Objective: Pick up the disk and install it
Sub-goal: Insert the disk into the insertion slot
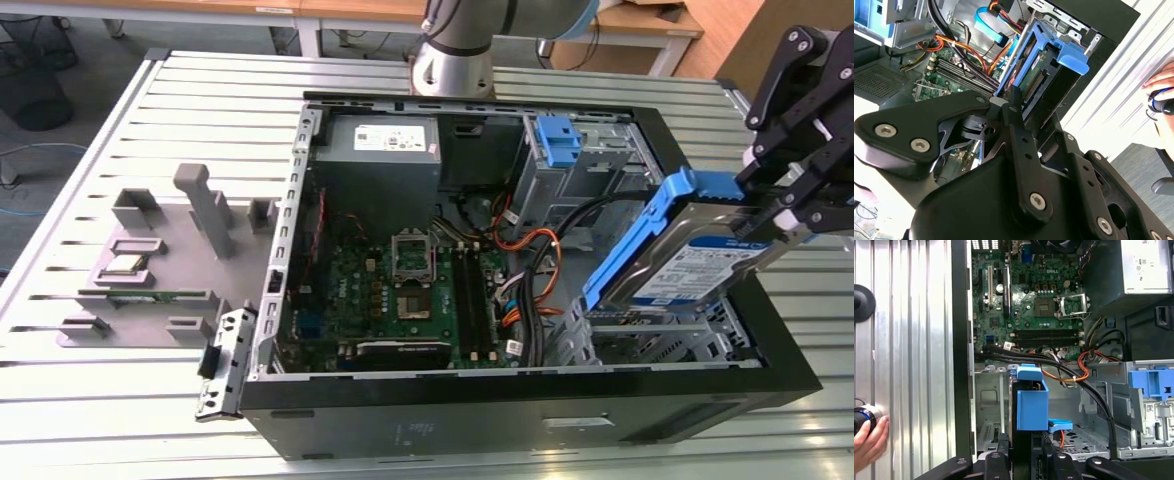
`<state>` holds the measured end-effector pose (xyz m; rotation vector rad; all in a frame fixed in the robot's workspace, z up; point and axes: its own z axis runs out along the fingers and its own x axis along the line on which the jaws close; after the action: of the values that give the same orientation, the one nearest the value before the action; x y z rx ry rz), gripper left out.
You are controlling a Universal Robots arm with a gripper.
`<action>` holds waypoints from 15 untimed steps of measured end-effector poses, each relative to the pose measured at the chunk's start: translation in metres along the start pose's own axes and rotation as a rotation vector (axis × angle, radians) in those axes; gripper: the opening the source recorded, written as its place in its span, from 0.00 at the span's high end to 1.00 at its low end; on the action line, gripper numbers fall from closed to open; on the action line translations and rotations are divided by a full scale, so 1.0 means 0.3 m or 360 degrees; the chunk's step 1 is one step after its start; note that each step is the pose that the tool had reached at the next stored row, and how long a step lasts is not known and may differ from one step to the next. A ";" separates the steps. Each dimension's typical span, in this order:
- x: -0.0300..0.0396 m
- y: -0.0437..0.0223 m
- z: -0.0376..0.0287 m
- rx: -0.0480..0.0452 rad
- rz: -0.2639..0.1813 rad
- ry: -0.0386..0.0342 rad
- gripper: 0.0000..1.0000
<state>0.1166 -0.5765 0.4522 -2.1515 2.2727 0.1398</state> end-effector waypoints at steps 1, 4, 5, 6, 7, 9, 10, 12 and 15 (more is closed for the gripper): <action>0.000 0.000 0.000 0.0000 0.0000 0.0000 0.65; 0.001 0.000 0.001 0.0000 0.0000 0.0000 0.65; 0.003 0.000 0.001 0.0000 0.0000 0.0000 0.65; 0.004 0.000 0.001 0.0000 0.0000 0.0000 0.65; 0.004 0.000 0.001 0.0000 0.0000 0.0000 0.65; 0.004 0.000 0.001 0.0000 -0.0003 0.0000 0.65; 0.004 -0.001 0.002 0.0000 -0.0007 0.0000 0.65; 0.004 -0.001 0.003 -0.0001 -0.0016 0.0001 0.65; 0.005 -0.001 0.004 -0.0001 -0.0023 0.0001 0.65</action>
<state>0.1167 -0.5780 0.4510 -2.1686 2.2574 0.1397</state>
